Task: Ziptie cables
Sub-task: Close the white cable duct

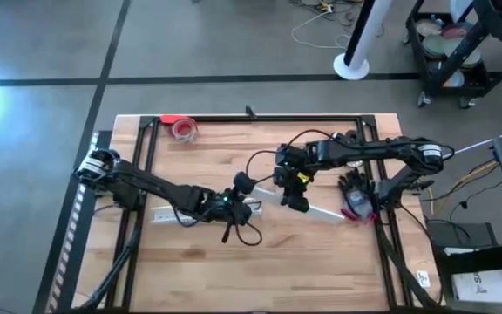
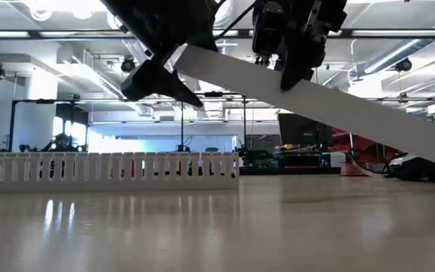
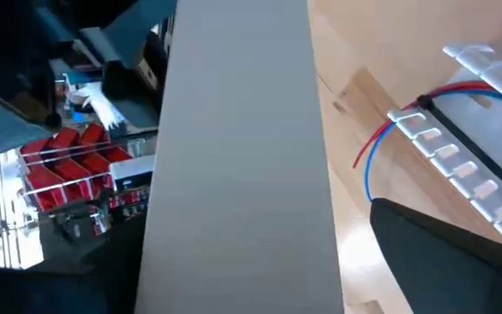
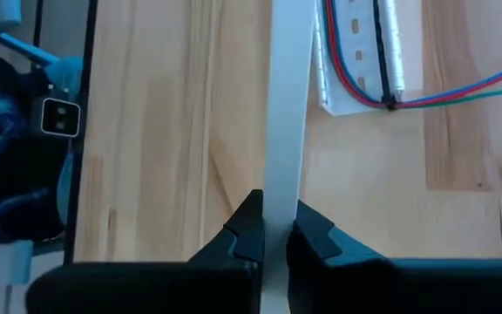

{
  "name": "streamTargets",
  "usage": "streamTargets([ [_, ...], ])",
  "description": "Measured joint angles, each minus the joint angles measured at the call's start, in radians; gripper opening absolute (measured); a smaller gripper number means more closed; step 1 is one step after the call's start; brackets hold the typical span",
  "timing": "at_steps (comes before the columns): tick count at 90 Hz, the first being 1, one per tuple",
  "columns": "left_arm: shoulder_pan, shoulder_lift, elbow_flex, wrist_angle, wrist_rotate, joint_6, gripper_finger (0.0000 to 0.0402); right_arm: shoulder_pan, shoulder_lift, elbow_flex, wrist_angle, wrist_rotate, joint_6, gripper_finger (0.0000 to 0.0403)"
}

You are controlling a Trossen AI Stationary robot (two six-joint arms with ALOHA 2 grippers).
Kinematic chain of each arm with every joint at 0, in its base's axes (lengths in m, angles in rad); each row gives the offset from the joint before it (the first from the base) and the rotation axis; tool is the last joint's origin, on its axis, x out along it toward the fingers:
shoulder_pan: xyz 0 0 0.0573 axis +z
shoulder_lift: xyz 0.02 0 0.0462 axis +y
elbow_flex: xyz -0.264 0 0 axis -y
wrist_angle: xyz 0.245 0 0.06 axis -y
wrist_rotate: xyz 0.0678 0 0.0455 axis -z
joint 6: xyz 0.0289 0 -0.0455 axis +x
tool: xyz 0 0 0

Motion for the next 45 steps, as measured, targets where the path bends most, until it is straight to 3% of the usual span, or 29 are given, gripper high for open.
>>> streamTargets([
  [13, -0.006, -0.008, -0.001, 0.039, -0.054, 0.021, 0.0351, -0.001, 0.02, -0.003, 0.005, -0.001, 0.009, 0.0003],
  [45, -0.024, -0.01, -0.003, 0.056, 0.0, 0.069, 0.0351, -0.008, 0.03, -0.005, -0.024, -0.007, 0.046, 0.0003],
])
